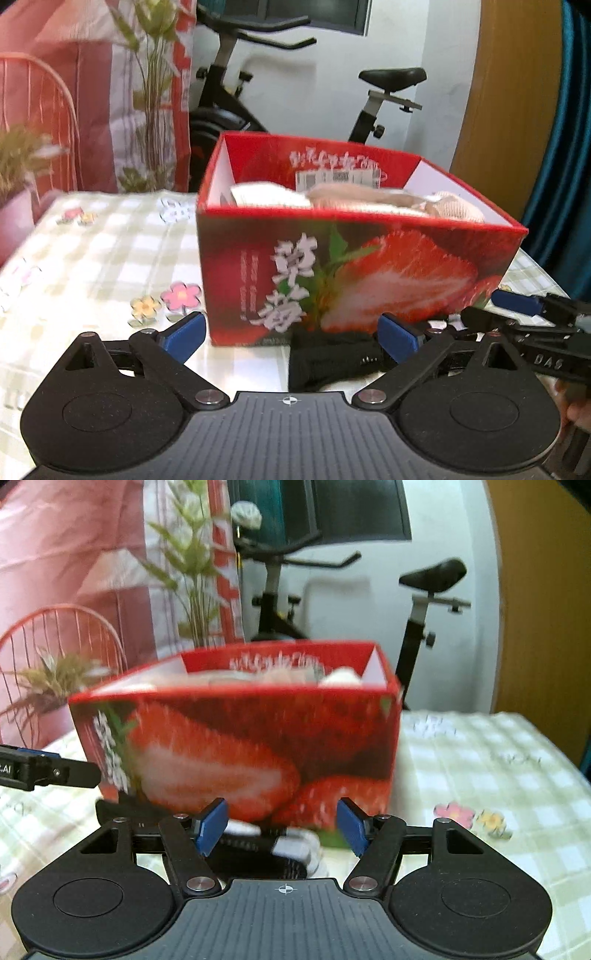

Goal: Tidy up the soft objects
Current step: 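Move both grippers down to the black strap item beside the box, then close both grippers on the black strap item, then lift the black strap item with both grippers over the box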

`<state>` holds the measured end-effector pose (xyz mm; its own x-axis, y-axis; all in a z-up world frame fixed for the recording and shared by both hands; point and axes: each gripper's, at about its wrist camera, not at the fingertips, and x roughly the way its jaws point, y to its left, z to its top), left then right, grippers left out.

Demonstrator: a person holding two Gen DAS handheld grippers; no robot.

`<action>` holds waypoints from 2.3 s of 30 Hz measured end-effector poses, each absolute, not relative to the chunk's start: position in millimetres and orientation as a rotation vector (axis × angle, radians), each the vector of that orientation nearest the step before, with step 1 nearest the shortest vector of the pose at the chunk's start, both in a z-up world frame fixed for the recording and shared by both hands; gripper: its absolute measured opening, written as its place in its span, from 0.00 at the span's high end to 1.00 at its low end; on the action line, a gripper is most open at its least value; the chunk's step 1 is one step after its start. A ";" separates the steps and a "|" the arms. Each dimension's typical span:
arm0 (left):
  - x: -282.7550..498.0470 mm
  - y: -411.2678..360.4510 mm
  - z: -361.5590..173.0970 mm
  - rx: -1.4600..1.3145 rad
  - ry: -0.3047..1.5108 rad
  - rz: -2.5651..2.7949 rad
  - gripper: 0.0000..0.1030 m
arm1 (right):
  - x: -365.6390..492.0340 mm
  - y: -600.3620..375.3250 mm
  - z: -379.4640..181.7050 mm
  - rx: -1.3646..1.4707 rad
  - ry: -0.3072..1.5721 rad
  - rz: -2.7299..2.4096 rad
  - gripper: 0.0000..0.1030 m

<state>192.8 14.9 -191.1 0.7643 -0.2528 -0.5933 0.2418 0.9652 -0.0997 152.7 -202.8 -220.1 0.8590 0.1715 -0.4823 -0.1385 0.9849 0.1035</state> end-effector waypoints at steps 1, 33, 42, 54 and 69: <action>194.3 14.2 -195.3 -0.021 0.655 -0.272 0.06 | 154.3 -200.9 -224.6 0.063 0.525 0.162 0.40; 196.8 18.4 -252.9 -0.165 0.681 -0.370 0.51 | 180.1 -195.4 -248.1 0.086 0.673 0.203 0.51; 195.7 20.8 -253.9 -0.168 0.678 -0.371 0.51 | 176.3 -191.0 -248.3 0.064 0.673 0.265 0.69; 195.9 21.7 -253.9 -0.185 0.677 -0.369 0.63 | 171.0 -182.0 -246.9 0.001 0.648 0.311 0.83; 166.3 27.7 -176.8 -0.222 0.541 -0.428 0.81 | 126.1 -196.2 -171.7 0.022 0.408 0.388 0.85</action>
<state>166.3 27.7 -176.8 0.7726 -0.4487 -0.4492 0.3336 0.8889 -0.3140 126.1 -196.2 -171.7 0.8456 0.3725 -0.3823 -0.3638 0.9263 0.0977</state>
